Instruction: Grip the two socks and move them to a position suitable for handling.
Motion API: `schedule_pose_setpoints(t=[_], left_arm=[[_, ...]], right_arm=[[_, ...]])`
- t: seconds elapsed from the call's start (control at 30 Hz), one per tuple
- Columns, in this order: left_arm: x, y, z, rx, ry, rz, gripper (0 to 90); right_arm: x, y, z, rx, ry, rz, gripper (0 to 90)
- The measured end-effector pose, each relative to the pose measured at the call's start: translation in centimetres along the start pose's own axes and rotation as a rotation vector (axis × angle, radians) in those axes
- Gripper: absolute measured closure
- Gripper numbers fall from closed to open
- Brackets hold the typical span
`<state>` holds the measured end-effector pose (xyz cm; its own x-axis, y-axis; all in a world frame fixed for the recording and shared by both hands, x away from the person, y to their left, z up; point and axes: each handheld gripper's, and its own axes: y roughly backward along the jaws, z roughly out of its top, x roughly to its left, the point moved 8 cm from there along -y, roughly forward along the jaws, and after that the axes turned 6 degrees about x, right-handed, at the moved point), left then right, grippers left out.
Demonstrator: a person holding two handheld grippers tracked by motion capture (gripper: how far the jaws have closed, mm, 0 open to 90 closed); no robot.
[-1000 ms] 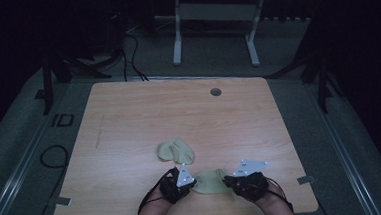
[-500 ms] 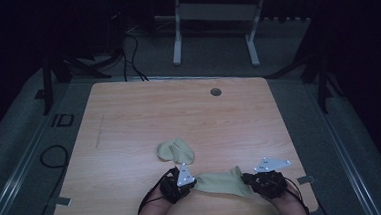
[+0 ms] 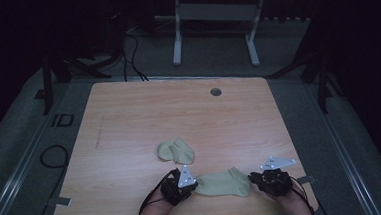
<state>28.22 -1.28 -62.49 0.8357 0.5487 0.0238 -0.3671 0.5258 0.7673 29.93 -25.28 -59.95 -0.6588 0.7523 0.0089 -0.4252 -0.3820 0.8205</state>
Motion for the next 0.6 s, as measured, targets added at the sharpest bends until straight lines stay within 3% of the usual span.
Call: schedule_pose_setpoints(t=[0.13, 0.23, 0.33, 0.6], left_arm=[[-0.1, 0.3, 0.1, -0.021, 0.016, -0.030, 81.1], [-0.1, 1.0, 0.3, -0.059, 0.028, -0.030, 66.2], [0.2, 1.8, 0.2, -0.091, 0.037, -0.023, 64.9], [1.7, 3.3, -1.5, -0.105, 0.088, 0.012, 64.8]], right_arm=[[0.5, 0.1, 0.8, -0.011, 0.017, 0.011, 76.2], [0.9, 0.0, 1.6, -0.014, 0.033, 0.019, 68.5], [1.3, -0.3, 2.7, -0.017, 0.054, 0.021, 58.4], [3.1, -1.3, 6.6, -0.038, 0.108, 0.044, 55.0]])
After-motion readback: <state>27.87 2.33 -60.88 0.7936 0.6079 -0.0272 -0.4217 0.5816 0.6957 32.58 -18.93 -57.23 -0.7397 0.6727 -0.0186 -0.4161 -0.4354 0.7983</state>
